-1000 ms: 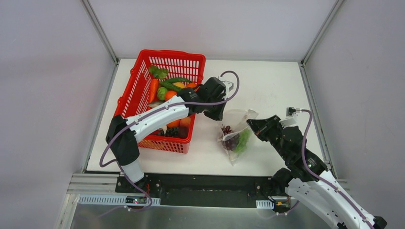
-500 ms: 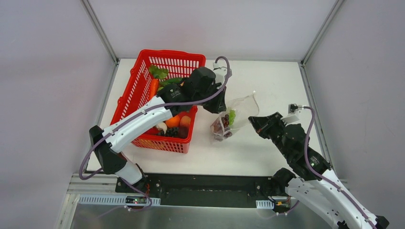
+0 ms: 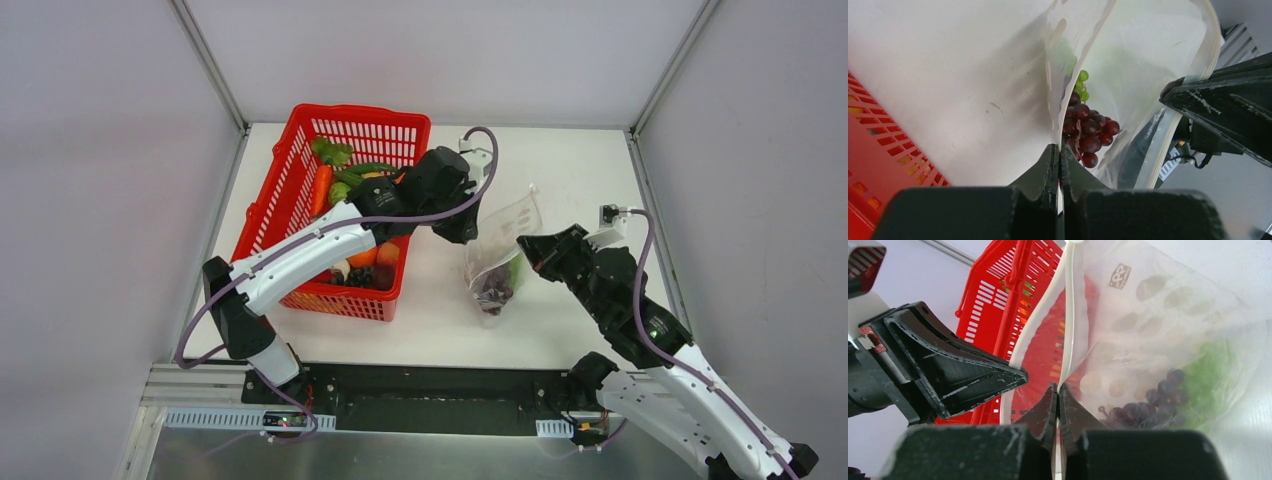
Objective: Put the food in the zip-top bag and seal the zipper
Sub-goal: Adjust the zipper food storage bag at the center of the board.
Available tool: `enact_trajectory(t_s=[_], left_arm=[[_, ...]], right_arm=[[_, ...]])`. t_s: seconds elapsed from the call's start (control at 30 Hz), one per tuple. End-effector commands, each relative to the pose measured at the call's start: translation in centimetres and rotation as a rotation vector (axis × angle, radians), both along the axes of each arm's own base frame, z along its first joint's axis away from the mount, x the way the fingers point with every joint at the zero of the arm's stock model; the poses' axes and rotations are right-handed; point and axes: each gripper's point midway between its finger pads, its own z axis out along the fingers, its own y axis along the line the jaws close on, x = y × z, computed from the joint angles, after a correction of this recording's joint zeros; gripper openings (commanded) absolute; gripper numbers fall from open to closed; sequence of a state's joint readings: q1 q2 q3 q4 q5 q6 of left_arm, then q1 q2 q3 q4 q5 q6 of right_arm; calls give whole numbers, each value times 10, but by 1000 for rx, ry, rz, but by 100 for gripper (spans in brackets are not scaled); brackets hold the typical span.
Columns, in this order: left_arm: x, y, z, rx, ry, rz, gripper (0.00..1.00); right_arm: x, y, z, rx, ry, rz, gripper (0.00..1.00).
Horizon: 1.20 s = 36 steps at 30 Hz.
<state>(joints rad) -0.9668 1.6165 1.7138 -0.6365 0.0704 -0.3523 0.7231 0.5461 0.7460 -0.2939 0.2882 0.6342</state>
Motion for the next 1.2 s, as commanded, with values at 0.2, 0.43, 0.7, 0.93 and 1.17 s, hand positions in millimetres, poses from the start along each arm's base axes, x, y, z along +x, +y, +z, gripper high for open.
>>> enact_trajectory(t_s=[0.2,0.43,0.7,0.93,1.17], left_arm=[[7,6,-17,9,3,67,27],[7,10,2,-26,-34,57,58],[7,17,27,-69,-85,63,70],[3,39,50,-92,-142,103,77],[14,113,51,43,-266,295,89]], right_arm=[[0,8,7,44,-4,28,0],[2,11,1,52,17,27,0],[-1,7,-4,60,19,18,0],[-3,7,-14,25,52,27,0],[-3,15,-11,-12,59,70,0]])
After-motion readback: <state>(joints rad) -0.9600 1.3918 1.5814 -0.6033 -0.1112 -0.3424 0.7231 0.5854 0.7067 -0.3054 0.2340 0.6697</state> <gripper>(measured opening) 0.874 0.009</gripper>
